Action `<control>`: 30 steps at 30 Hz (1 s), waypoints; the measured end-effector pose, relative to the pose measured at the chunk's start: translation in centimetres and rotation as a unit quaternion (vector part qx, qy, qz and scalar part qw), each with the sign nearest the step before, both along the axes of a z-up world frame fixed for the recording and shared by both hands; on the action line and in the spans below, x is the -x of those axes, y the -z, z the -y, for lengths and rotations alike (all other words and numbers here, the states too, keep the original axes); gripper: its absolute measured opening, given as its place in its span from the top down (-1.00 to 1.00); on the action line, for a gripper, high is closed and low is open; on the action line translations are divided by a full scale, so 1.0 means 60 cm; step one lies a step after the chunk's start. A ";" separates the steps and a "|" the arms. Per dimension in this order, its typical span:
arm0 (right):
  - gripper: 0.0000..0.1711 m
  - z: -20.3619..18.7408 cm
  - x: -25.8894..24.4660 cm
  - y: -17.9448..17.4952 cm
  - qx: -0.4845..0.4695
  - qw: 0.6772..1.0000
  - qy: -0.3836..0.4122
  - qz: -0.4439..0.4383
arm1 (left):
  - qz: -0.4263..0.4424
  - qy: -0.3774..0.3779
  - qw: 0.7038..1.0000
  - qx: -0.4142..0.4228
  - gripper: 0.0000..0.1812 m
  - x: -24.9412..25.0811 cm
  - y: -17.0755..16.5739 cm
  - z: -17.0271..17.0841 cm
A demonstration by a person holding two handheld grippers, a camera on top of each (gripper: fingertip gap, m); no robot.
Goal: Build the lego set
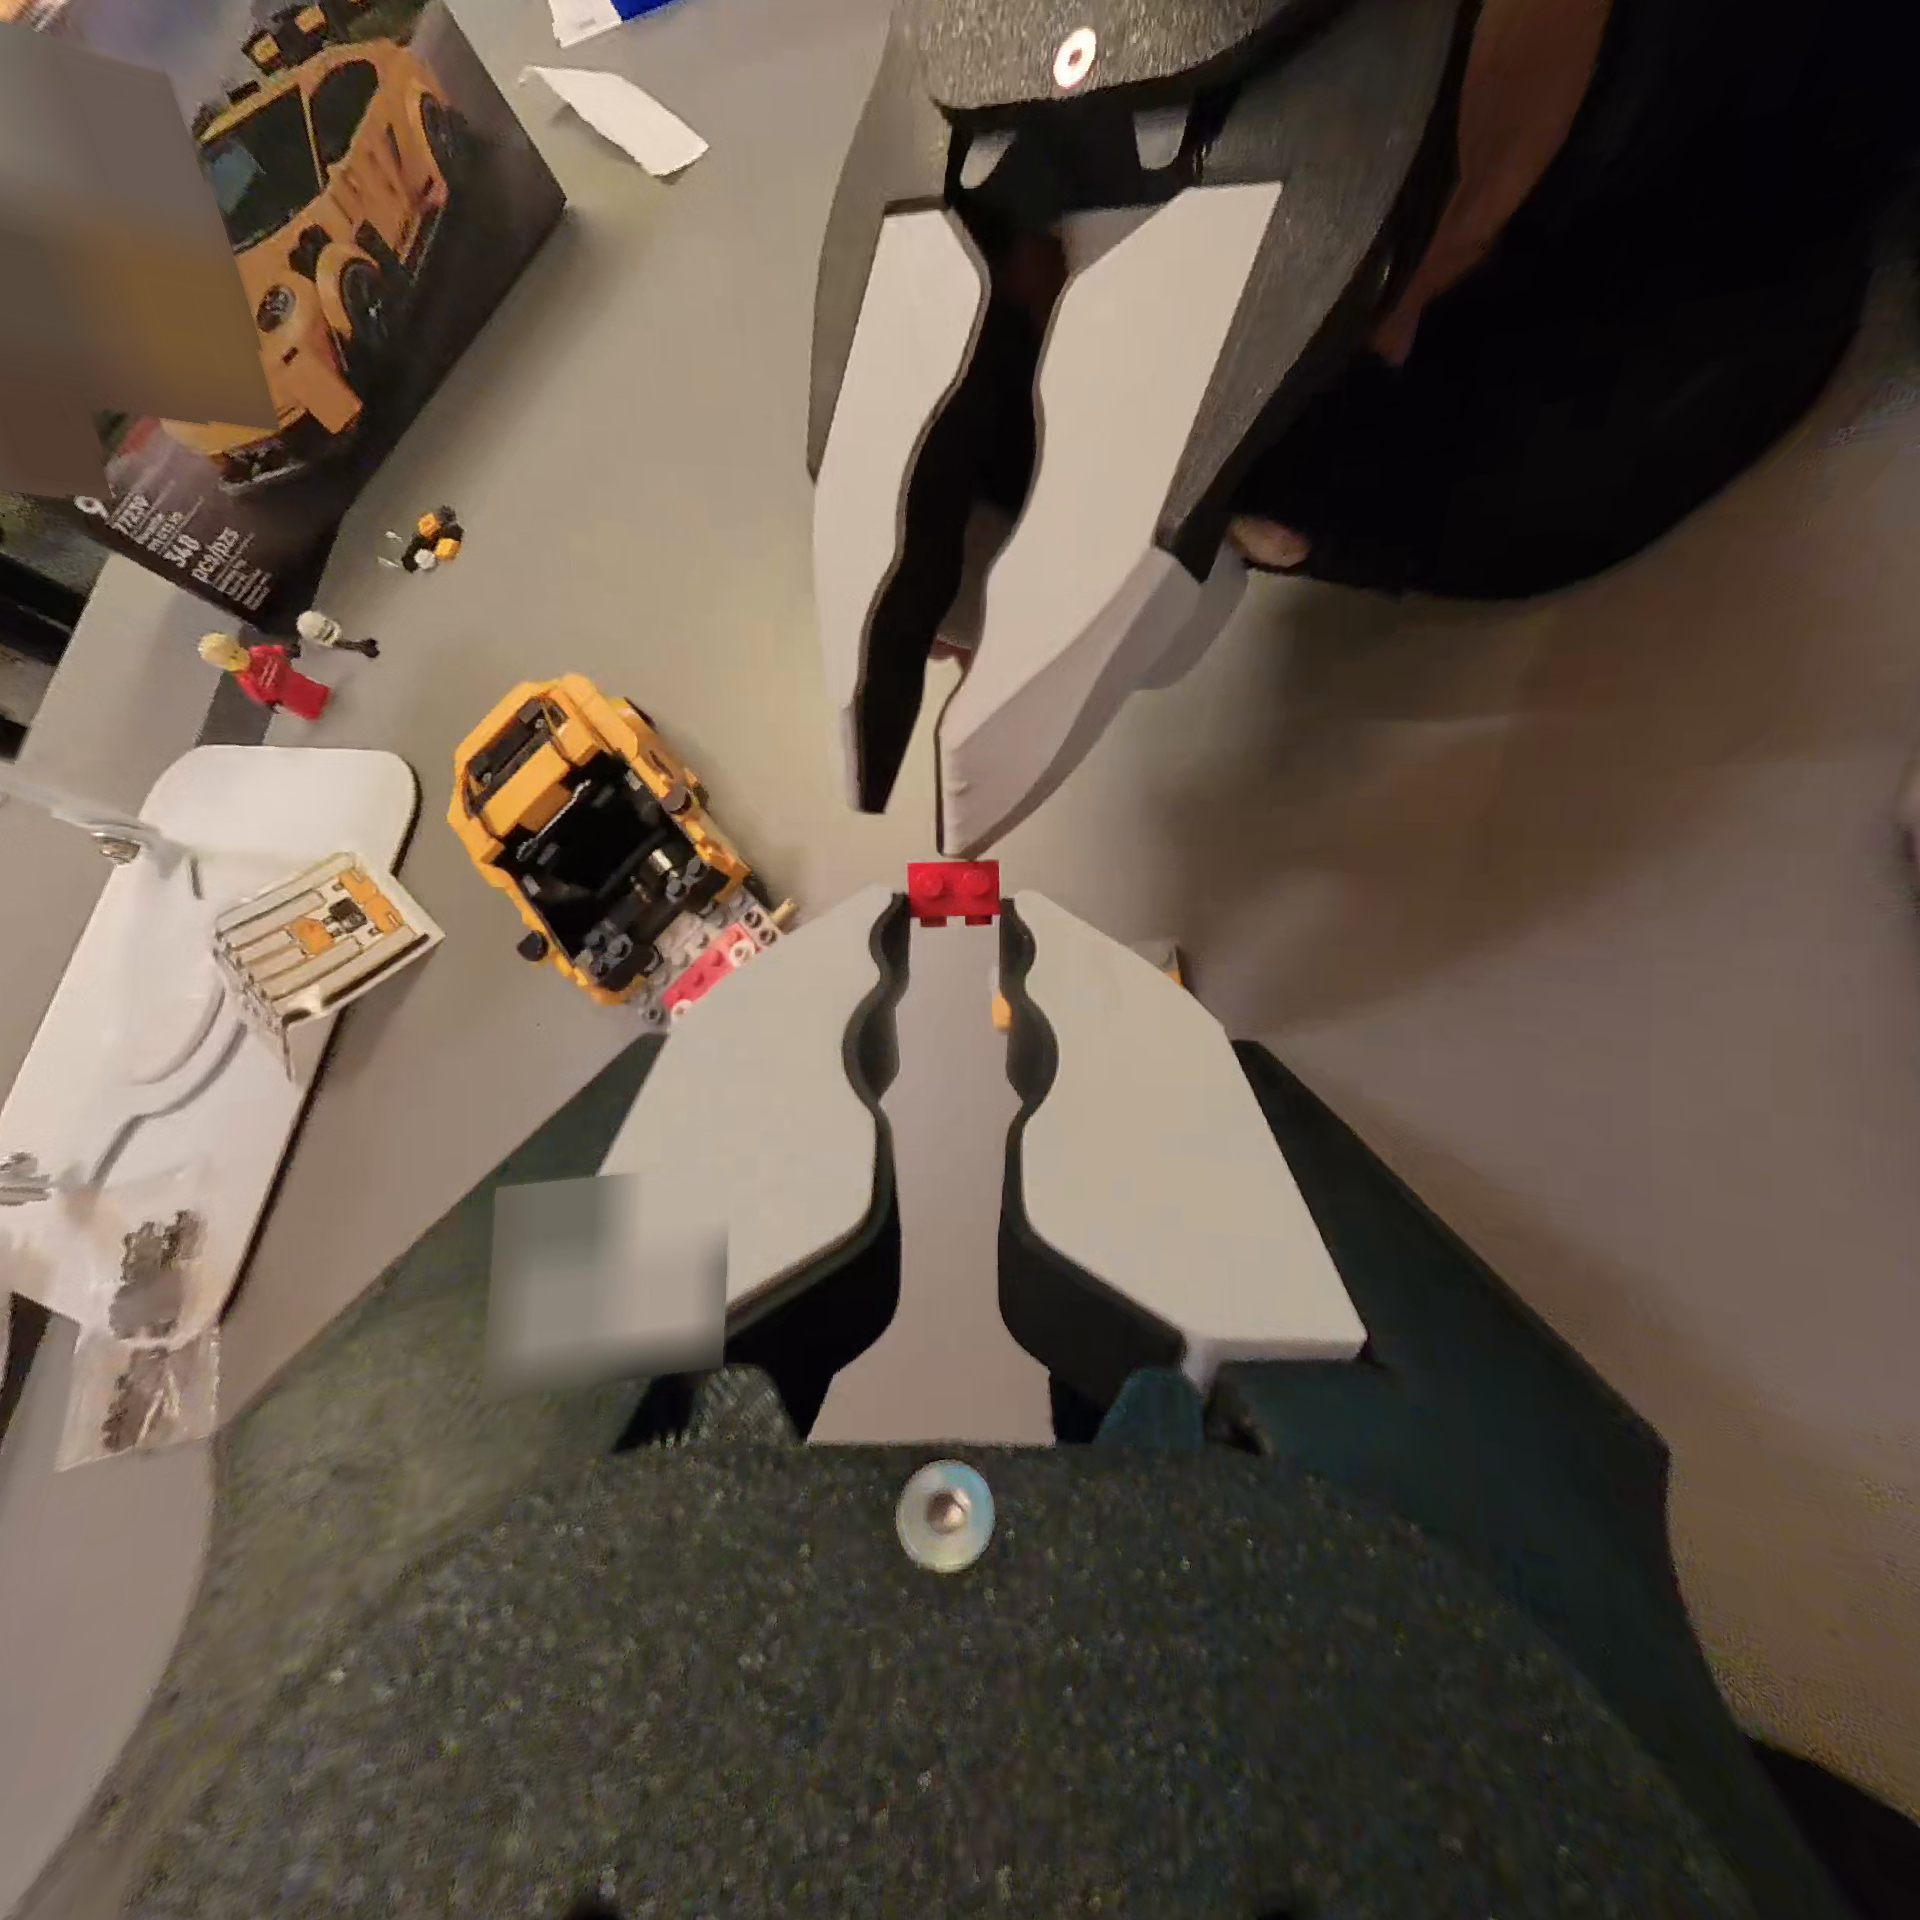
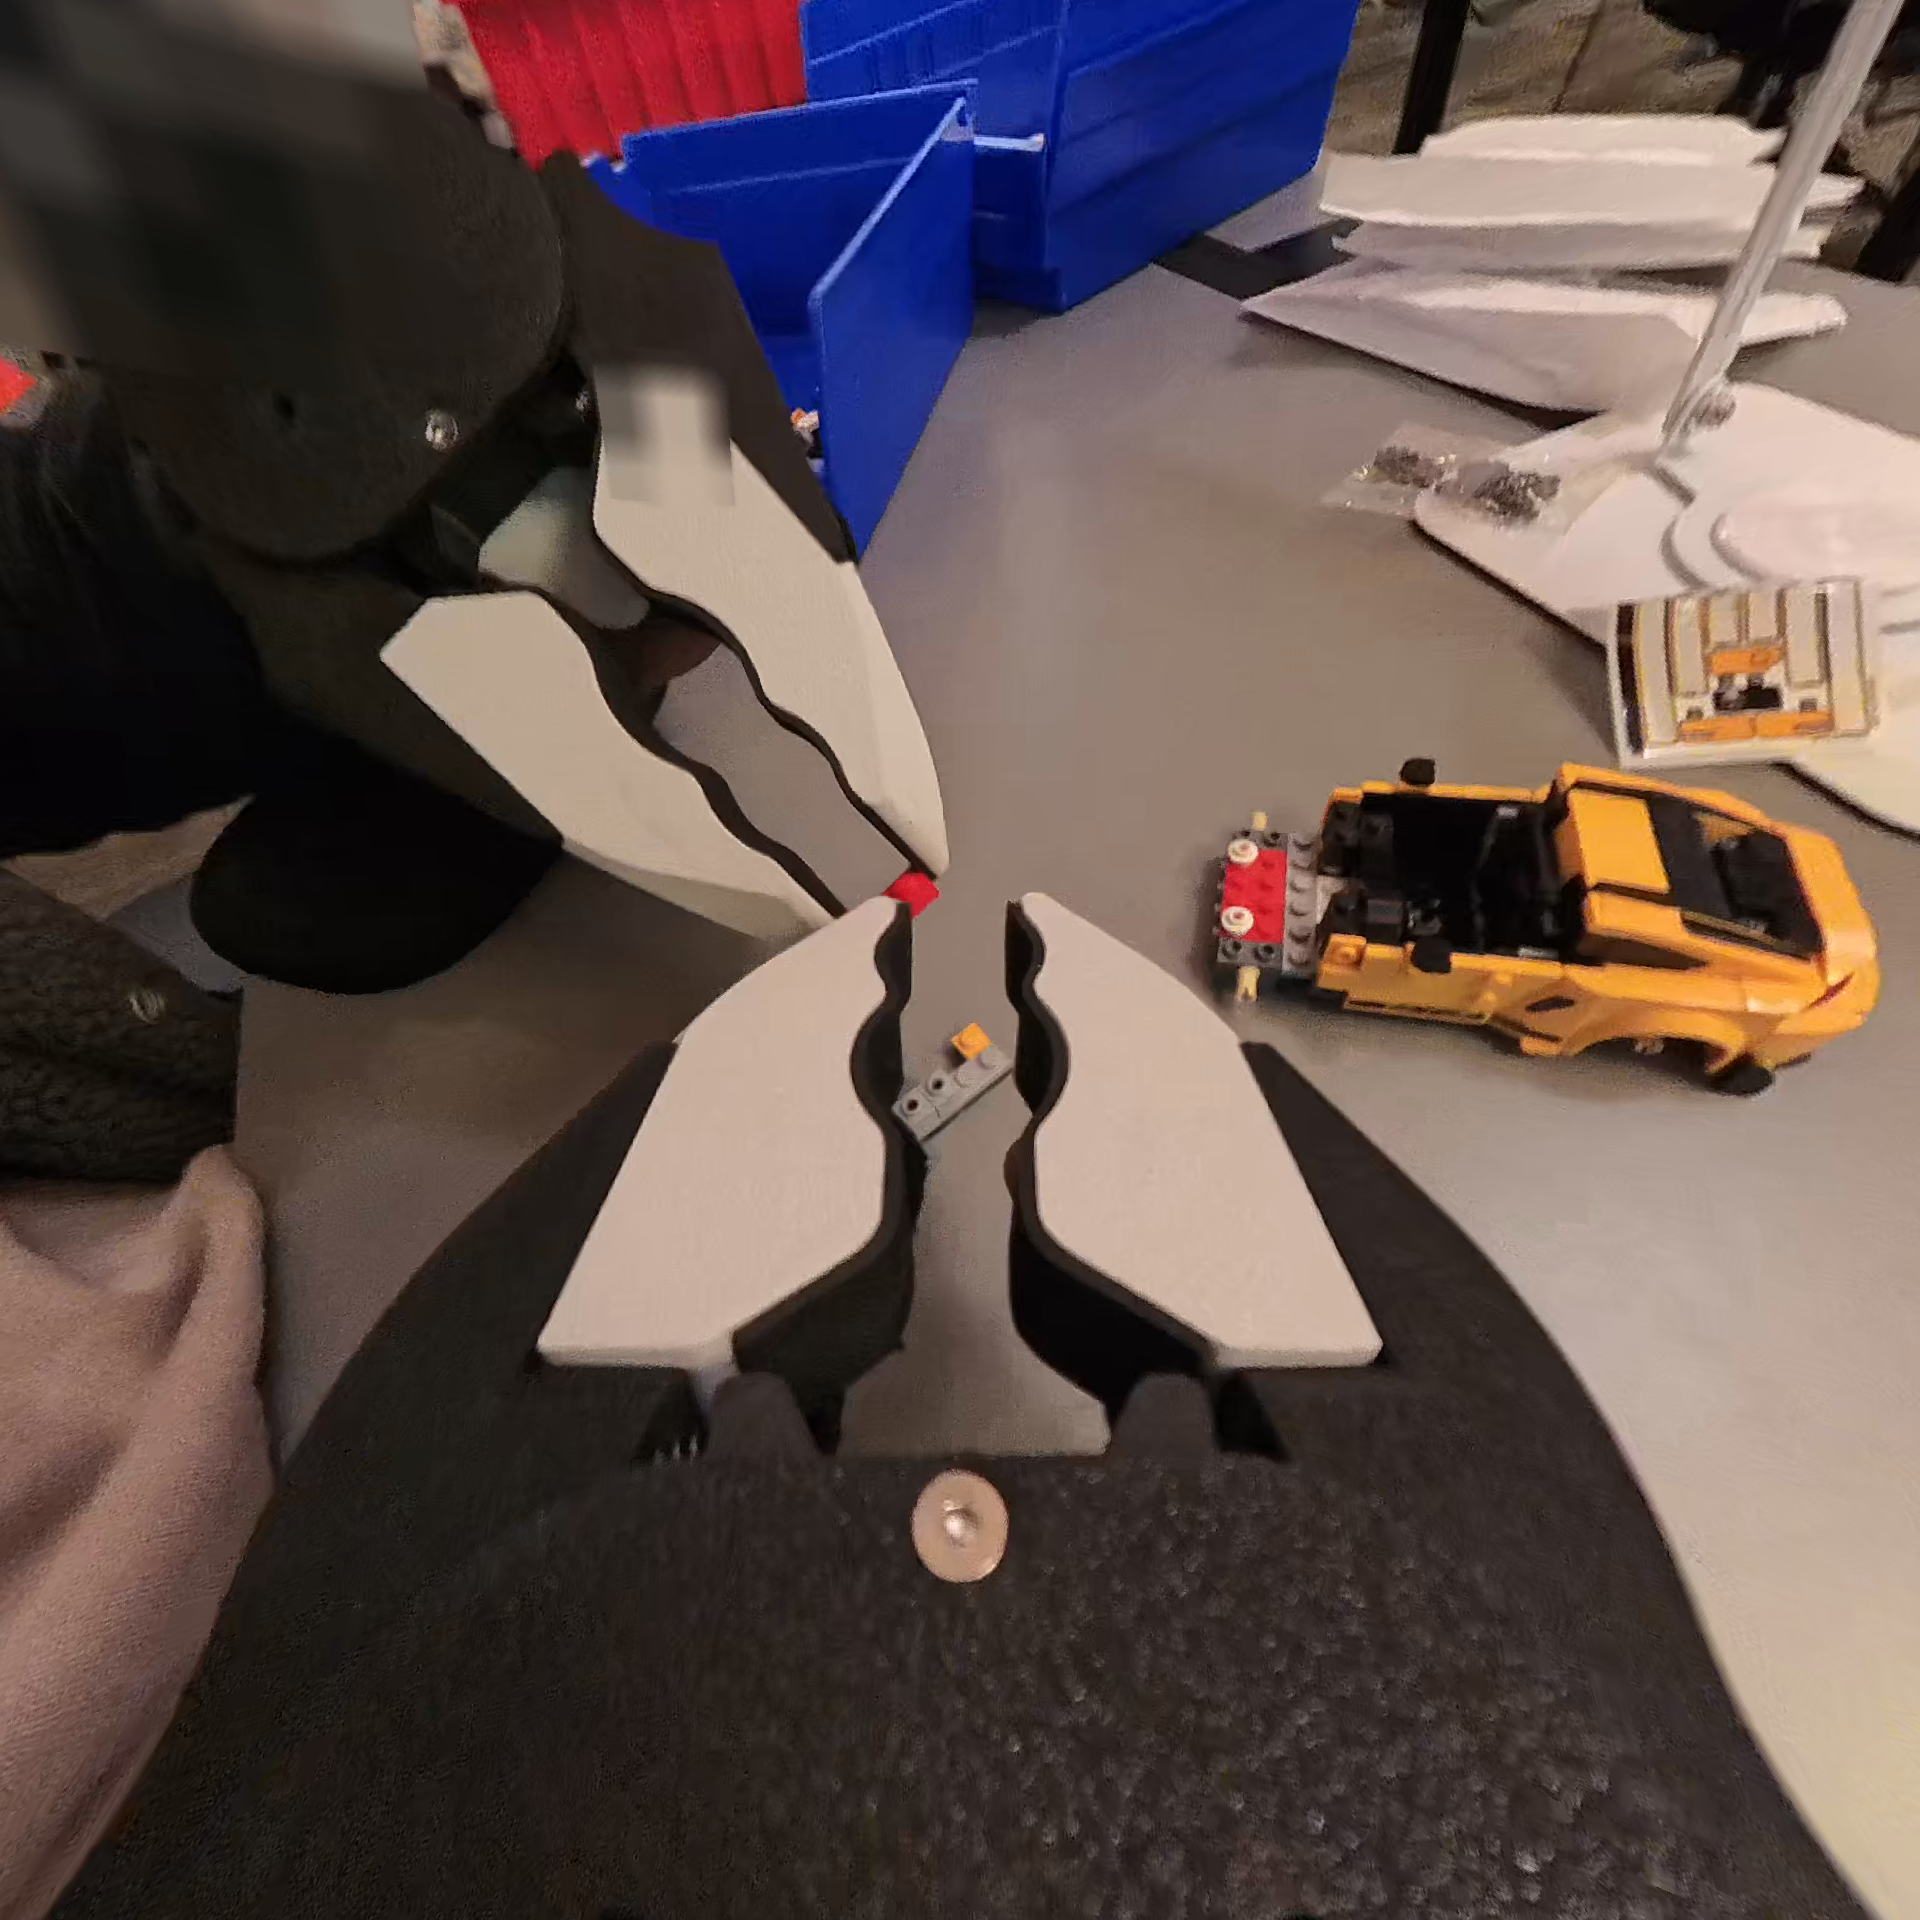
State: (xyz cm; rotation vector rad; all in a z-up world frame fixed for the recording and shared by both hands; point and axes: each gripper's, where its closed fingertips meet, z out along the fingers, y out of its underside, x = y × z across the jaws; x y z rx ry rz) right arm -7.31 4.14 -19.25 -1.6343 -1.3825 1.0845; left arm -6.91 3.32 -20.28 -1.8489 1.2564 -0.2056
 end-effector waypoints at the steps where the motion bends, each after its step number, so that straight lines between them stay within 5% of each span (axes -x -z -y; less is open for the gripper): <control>1: 0.80 0.002 -0.003 0.003 0.012 1.000 0.001 0.004 | -0.005 0.001 1.000 -0.006 0.82 -0.003 0.005 -0.001; 10: 0.89 0.026 0.002 0.021 0.095 0.994 -0.039 0.027 | -0.007 0.016 1.000 -0.022 0.83 -0.004 0.016 0.010; 17: 1.00 0.039 -0.004 -0.005 0.184 0.977 -0.108 -0.016 | 0.138 0.041 0.990 -0.011 0.83 -0.001 -0.024 0.023; 22: 1.00 0.034 -0.003 0.010 0.124 0.986 -0.108 0.014 | 0.122 0.024 0.992 0.005 0.83 0.012 -0.002 0.013; 26: 0.80 0.034 -0.019 0.064 -0.038 0.985 -0.116 0.125 | 0.074 -0.011 0.996 0.043 0.83 0.034 0.046 0.001; 30: 0.64 0.042 -0.029 0.106 -0.096 0.967 -0.102 0.213 | 0.044 -0.039 0.996 0.072 0.83 0.051 0.079 -0.006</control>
